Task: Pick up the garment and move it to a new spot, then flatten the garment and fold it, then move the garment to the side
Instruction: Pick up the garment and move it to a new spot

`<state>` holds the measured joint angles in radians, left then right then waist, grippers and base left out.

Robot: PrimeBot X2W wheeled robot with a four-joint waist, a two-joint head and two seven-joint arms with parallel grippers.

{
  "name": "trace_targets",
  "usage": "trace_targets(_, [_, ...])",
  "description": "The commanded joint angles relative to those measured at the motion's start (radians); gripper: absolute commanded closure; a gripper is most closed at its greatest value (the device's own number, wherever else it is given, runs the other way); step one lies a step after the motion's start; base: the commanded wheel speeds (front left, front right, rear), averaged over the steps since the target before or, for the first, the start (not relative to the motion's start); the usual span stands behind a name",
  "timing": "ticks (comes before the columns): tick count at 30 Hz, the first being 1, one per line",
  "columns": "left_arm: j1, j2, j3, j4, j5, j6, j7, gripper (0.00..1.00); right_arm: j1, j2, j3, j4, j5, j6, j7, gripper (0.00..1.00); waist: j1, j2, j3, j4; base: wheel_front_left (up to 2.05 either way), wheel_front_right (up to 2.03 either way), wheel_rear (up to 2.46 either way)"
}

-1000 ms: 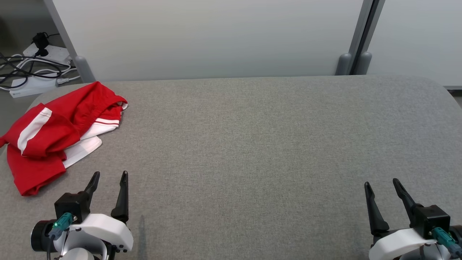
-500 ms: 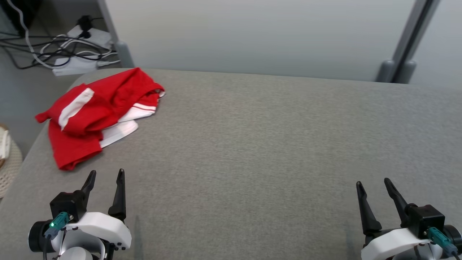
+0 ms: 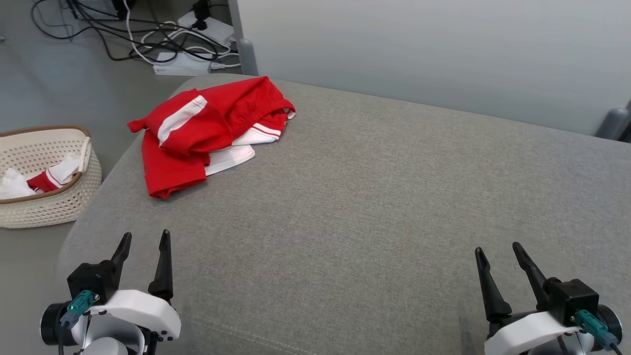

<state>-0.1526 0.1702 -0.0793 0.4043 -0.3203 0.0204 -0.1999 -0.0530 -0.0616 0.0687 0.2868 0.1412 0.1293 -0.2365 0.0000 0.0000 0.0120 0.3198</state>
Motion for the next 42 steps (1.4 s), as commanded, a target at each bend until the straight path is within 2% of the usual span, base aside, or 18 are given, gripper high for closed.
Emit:
trace_targets(1, [-0.045, 0.02, 0.031, -0.02, -0.006, 0.008, -0.011, 0.0, -0.025, -0.006, 0.021, -0.029, 0.006, 0.001, -0.001, 0.0, 0.0, 0.0, -0.004, 0.009, 0.0, 0.0, 0.0])
trace_targets(13, [-0.06, 0.023, 0.028, -0.011, -0.029, 0.004, -0.004, 0.0, -0.027, -0.009, 0.035, -0.026, 0.025, 0.001, 0.012, 0.0, 0.0, 0.0, 0.011, 0.008, 0.0, 0.0, 0.0])
trace_targets(21, [-0.147, 0.032, 0.014, -0.008, -0.088, -0.045, 0.13, 0.0, -0.05, -0.022, 0.046, -0.042, 0.018, 0.001, 0.032, 0.0, 0.0, 0.0, 0.067, -0.023, 0.0, 0.0, 0.0])
trace_targets(27, [-0.35, 0.082, 0.014, 0.0, -0.126, -0.074, 0.291, 0.0, -0.091, -0.036, 0.069, -0.079, 0.011, 0.001, 0.045, 0.0, 0.0, 0.0, 0.148, -0.081, 0.0, 0.0, 0.0])
trace_targets(31, [-0.463, 0.117, 0.03, 0.022, -0.144, -0.075, 0.367, 0.0, -0.114, -0.04, 0.082, -0.099, 0.009, 0.001, 0.048, 0.0, 0.0, 0.0, 0.194, -0.122, 0.0, 0.0, 0.0])
trace_targets(37, [-0.653, 0.219, 0.09, 0.147, -0.183, -0.075, 0.46, 0.0, -0.161, -0.042, 0.109, -0.128, 0.006, 0.001, 0.047, 0.0, 0.0, 0.0, 0.282, -0.218, 0.0, 0.0, 0.0])
trace_targets(42, [-0.736, 0.296, 0.129, 0.276, -0.21, -0.076, 0.513, 0.0, -0.196, -0.042, 0.126, -0.134, 0.01, 0.001, 0.04, 0.0, 0.0, 0.0, 0.347, -0.282, 0.0, 0.0, 0.0])
